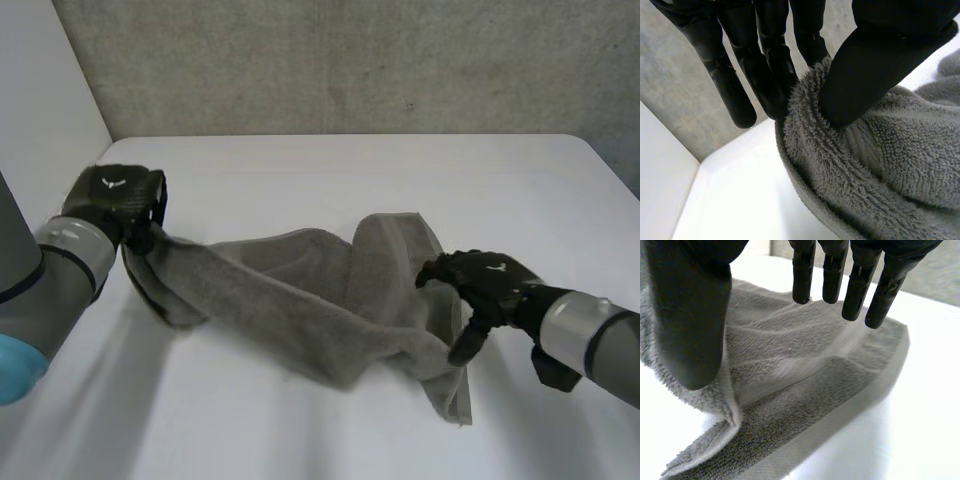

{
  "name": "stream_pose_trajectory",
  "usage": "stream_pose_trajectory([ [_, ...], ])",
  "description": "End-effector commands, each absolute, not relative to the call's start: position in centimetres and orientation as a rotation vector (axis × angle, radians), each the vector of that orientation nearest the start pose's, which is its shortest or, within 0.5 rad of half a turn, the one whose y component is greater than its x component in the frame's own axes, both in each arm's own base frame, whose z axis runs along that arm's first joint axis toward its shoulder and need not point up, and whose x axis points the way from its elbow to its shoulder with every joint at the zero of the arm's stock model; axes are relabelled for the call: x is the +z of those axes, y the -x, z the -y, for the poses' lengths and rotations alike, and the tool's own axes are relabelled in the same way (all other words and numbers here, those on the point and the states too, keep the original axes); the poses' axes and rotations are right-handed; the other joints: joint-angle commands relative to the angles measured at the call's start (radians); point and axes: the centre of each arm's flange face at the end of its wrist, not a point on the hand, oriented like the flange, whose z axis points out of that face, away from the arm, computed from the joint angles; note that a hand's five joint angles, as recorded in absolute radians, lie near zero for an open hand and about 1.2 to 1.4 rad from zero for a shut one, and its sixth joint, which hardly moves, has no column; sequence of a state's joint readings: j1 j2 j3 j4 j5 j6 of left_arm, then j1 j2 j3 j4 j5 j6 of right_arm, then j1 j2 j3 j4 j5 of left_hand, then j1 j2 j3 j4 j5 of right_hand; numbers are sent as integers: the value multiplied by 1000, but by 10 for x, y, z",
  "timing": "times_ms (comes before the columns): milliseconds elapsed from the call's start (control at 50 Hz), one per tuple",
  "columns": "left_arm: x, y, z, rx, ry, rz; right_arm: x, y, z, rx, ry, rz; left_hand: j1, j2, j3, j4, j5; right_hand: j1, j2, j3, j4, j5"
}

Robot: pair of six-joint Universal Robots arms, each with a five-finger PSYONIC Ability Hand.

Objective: Fold the towel.

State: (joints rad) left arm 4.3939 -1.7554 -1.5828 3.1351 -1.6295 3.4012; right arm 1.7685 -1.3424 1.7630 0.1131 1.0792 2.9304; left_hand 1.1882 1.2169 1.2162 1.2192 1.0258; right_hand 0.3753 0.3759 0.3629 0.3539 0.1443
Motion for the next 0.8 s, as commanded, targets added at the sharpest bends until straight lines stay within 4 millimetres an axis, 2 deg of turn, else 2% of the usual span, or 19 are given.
stream_pose_trajectory([
  [20, 260, 222, 277, -2038, -611, -2301, 181, -207, 217, -1364, 679, -2277, 208, 179, 180, 177, 196, -32, -33, -20, -11, 24],
  [220, 260, 223, 276, -2039, -616, -2304, 166, -207, 203, -1251, 513, -2298, 208, 179, 180, 177, 196, 88, 87, 100, 109, 144],
  [520, 260, 224, 275, -2040, -620, -2305, 147, -212, 207, -1224, 511, -2298, 208, 179, 180, 177, 196, 194, 193, 207, 215, 251],
  [680, 262, 225, 275, -2048, -617, -2300, 129, -222, 212, -1217, 544, -2315, 208, 179, 180, 177, 196, 529, 528, 541, 550, 585],
  [720, 262, 224, 275, -2051, -615, -2300, 124, -224, 214, -1226, 545, -2334, 208, 179, 180, 177, 196, 745, 744, 757, 766, 802],
  [740, 262, 224, 275, -2051, -615, -2300, 124, -224, 214, -1226, 545, -2334, 208, 179, 180, 177, 196, 746, 745, 758, 767, 803],
  [760, 263, 224, 275, -2055, -610, -2298, 124, -224, 216, -1234, 545, -2339, 208, 179, 180, 177, 196, 932, 931, 944, 953, 989],
  [800, 263, 224, 274, -2055, -610, -2298, 127, -224, 219, -1251, 539, -2339, 208, 179, 180, 177, 196, 1020, 1019, 1032, 1041, 1077],
])
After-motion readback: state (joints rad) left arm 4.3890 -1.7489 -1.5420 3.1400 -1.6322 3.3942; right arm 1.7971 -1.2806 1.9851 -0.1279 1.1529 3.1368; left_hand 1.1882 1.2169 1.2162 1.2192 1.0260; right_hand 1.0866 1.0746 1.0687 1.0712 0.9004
